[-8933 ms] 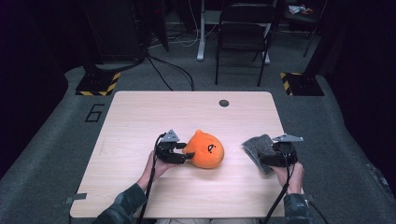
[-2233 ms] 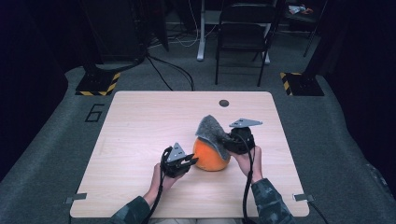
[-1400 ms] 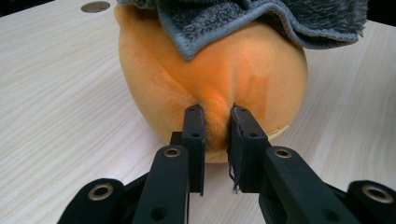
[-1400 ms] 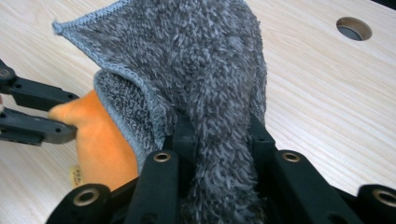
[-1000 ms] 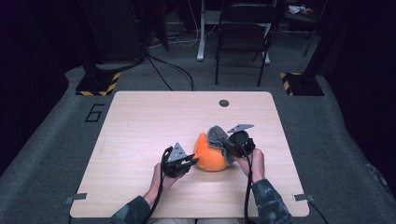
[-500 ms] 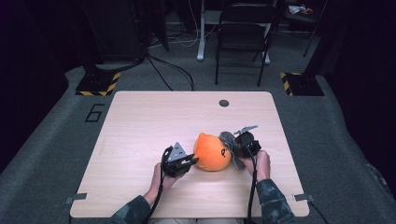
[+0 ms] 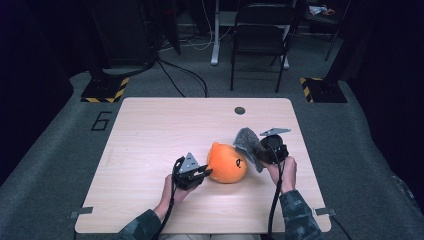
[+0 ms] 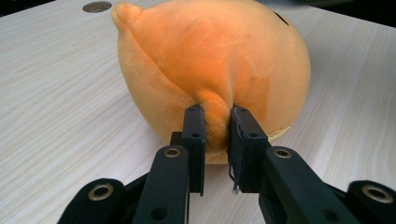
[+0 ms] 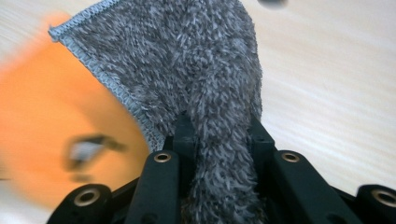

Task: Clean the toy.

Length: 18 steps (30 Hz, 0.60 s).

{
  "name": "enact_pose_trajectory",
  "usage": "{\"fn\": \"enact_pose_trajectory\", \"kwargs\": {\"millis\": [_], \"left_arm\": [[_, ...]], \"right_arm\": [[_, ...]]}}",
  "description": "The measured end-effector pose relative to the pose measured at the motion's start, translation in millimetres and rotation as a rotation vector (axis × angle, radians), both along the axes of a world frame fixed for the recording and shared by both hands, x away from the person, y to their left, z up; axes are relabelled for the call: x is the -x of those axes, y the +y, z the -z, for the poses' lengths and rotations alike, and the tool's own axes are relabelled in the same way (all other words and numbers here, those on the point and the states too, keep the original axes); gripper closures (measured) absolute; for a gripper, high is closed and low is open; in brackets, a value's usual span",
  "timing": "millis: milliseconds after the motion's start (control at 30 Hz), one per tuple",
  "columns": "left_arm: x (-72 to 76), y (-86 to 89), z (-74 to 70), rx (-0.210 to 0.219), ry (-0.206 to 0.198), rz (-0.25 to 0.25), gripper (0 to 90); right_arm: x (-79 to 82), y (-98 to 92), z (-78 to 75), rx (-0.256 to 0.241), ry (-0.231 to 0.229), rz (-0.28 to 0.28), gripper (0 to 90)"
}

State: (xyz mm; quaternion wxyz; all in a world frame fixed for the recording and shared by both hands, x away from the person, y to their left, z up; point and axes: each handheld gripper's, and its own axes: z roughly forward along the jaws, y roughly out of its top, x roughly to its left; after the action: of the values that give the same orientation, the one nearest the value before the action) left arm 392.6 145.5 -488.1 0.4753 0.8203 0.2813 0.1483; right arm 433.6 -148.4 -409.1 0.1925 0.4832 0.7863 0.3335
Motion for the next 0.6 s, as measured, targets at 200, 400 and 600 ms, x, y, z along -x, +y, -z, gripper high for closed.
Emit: {"fn": "enact_pose_trajectory", "kwargs": {"millis": [200, 400, 600], "left_arm": [[-0.8, -0.5, 0.4, 0.005, -0.001, -0.004, 77.4], [-2.4, 2.2, 0.9, 0.014, 0.001, -0.001, 73.3], [-1.7, 2.0, 1.9, -0.044, -0.019, 0.013, 52.6]], "right_arm": [[9.0, 30.3, 1.9, 0.024, 0.060, -0.126, 72.0], [1.5, 40.6, 22.2, 0.062, 0.073, -0.123, 72.1], [0.7, 44.2, 27.2, 0.092, 0.034, -0.106, 72.2]]}}
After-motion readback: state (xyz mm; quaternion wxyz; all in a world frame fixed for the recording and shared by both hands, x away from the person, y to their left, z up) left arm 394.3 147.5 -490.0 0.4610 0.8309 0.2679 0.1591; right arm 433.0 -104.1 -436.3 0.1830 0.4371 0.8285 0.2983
